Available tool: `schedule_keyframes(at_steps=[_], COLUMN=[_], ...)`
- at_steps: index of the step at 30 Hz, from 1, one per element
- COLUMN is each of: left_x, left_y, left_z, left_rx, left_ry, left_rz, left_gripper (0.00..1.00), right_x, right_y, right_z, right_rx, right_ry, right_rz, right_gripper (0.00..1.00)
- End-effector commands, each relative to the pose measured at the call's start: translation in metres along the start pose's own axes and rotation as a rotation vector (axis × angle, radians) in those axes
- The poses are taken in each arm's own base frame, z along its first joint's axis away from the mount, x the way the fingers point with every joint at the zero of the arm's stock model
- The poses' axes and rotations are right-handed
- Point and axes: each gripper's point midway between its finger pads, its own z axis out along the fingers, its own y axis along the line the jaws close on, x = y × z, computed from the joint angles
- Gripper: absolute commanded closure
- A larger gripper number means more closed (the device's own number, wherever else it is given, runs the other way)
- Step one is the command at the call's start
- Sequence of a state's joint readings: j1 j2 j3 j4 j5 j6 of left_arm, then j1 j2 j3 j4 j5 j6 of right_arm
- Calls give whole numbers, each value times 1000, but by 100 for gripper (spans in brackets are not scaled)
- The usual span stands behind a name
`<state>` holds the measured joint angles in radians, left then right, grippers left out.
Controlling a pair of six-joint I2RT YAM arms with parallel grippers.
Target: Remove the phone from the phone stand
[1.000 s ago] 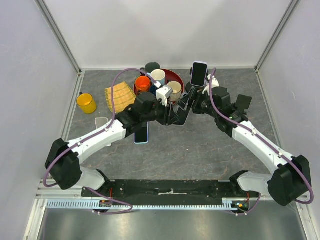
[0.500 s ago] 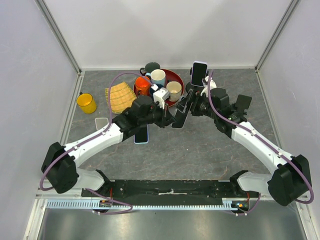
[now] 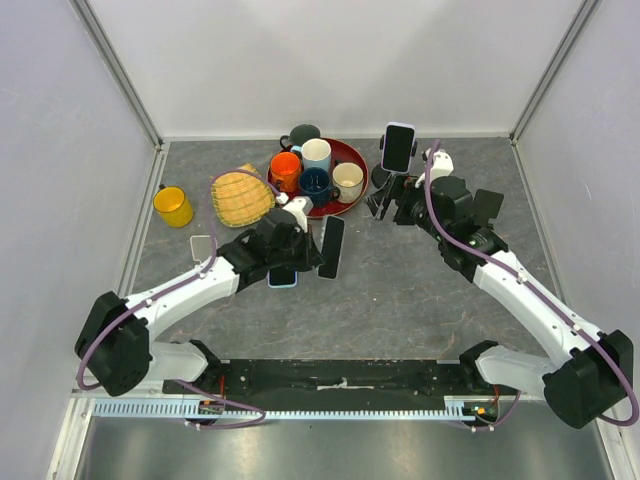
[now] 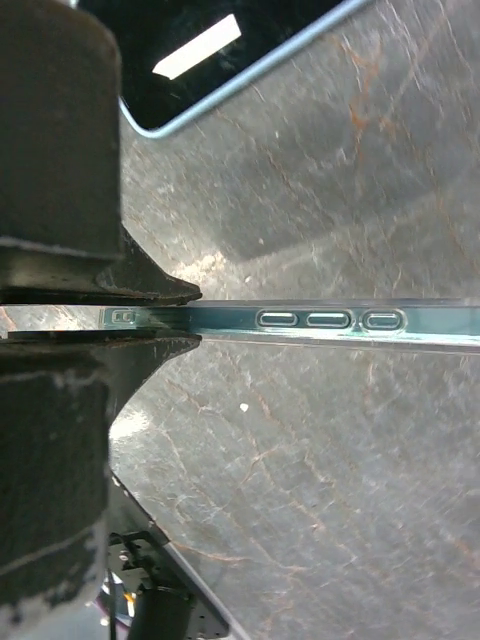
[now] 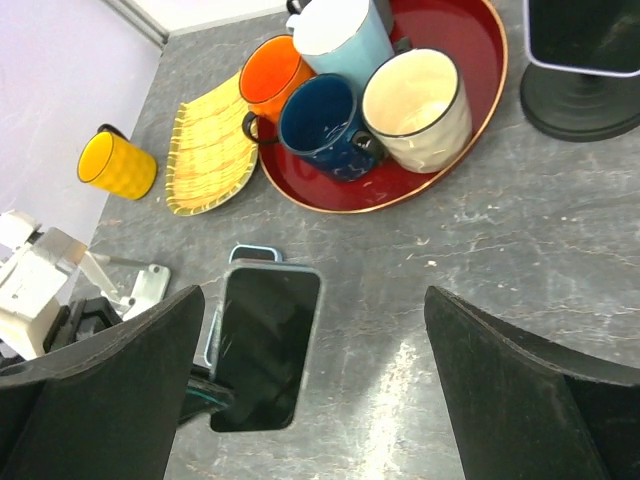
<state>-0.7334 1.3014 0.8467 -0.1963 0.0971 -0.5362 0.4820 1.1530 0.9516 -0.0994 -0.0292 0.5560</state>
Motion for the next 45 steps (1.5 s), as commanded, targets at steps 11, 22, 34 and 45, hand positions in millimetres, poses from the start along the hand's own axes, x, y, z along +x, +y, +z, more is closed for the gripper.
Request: schedule_keyframes(at_steps=[11, 22, 34, 45], left_x=[-27, -12, 3, 14], left_y=[52, 50, 51, 67], left_z=[7, 32, 44, 42], left_rx=[-81, -51, -43, -127], left_ry=[-60, 23, 67, 86], left_rz=[-301, -388, -476, -455], left_gripper=[98, 98, 98, 83], right_x=[-12, -9, -9, -6], right_y=[-8, -15, -18, -20], right_z=[-11, -11, -8, -7], right_rx=[43, 64, 75, 81], right_ry=[-44, -40, -39, -35], right_rz=[-85, -107, -124, -126], right_gripper=[2, 2, 2, 2])
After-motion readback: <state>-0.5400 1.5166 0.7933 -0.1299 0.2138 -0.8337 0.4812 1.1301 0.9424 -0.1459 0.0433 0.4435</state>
